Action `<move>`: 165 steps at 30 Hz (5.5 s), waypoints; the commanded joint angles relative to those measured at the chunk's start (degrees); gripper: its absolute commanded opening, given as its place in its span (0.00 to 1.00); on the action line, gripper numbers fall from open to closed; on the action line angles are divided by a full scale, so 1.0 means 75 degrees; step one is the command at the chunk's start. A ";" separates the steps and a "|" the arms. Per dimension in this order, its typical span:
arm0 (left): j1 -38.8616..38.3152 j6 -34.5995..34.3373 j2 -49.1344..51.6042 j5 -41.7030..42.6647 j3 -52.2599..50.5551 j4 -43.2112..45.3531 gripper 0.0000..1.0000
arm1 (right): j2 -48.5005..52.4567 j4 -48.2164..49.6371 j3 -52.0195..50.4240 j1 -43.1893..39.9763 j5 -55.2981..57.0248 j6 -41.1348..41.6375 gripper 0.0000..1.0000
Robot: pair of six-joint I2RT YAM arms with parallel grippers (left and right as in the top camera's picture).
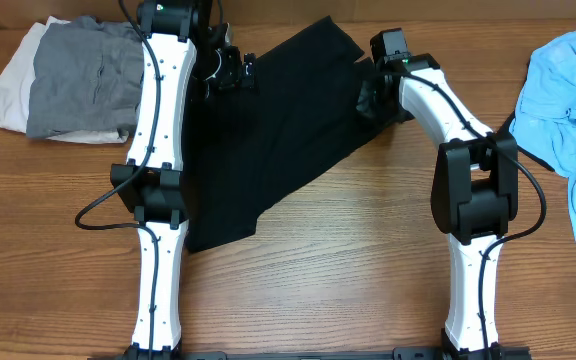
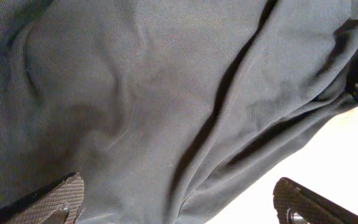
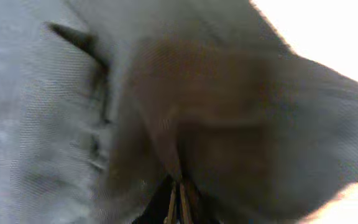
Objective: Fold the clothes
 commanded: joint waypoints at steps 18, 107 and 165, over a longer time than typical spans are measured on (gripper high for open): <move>-0.0006 0.0152 0.0006 0.0044 0.0166 -0.0020 1.00 | -0.0020 -0.4846 0.2637 -0.0157 0.1545 0.1364 0.04; -0.2241 -0.1457 -0.4919 -0.0898 -1.2604 0.4412 0.93 | 0.0178 -0.1180 0.1005 -0.0915 -0.2238 -0.3150 0.81; -0.2241 -0.1749 -0.5333 -0.2136 -1.2508 0.4377 0.04 | 0.0501 -0.1440 0.1361 -0.0793 -0.0924 -0.2186 0.04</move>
